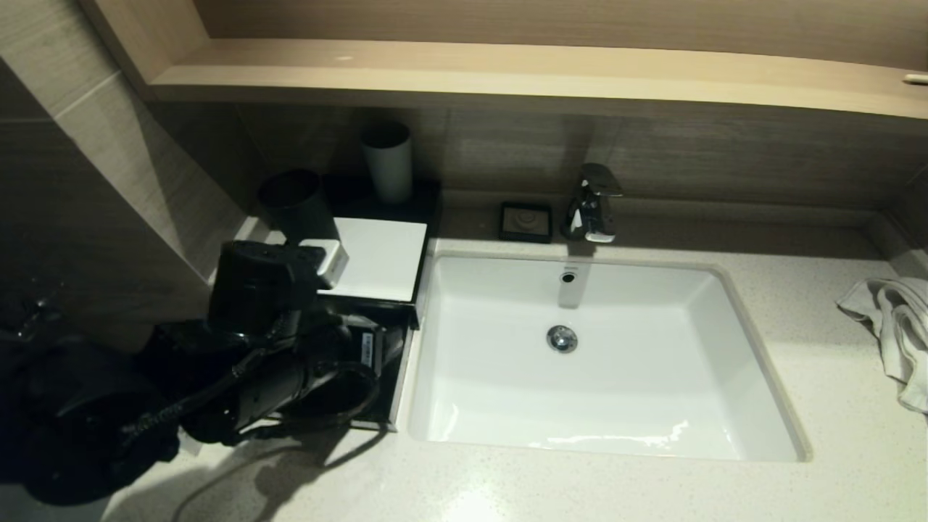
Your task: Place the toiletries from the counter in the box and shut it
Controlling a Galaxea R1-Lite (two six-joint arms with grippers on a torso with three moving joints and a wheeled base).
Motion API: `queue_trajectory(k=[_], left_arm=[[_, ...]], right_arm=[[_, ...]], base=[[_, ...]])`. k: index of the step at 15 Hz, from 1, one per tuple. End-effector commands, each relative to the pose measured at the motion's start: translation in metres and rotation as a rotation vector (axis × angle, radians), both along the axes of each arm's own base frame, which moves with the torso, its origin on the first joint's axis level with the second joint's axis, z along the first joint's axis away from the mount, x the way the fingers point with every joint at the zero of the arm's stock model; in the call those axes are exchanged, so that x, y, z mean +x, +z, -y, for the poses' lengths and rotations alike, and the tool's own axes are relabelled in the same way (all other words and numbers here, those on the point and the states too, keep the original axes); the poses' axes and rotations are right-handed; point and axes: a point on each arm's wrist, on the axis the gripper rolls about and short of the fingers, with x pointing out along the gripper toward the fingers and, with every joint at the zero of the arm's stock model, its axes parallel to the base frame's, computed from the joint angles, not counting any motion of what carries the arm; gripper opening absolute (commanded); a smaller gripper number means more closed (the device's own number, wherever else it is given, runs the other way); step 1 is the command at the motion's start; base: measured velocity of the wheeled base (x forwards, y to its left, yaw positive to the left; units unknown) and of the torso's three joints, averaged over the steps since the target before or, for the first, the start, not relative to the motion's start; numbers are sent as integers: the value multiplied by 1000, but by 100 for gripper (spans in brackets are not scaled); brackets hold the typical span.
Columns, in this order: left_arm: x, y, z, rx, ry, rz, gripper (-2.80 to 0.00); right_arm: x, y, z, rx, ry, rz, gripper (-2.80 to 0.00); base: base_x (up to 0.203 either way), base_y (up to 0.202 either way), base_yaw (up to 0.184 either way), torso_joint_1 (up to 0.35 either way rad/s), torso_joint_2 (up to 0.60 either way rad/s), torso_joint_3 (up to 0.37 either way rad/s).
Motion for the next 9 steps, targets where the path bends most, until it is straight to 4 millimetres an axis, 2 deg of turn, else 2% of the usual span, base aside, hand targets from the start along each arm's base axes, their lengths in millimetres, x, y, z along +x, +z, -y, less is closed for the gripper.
queue_trajectory(k=[1,5,6,9], left_arm=[[-7,15,-5,-40,20,53,0],[-20,31,-18,-64,61,106,0],[-22,29,-19,-57,62,98,-280],[-25,20,-21,-16,61,43,-280]], right_arm=[[0,0,0,0,0,0,-280],[0,0,0,0,1,0,-280],[0,0,0,0,0,0,-280],[0,0,0,0,1,0,-280]], base=[[0,0,0,0,0,0],[0,0,0,0,0,0],[0,0,0,0,0,0],[0,0,0,0,0,0]])
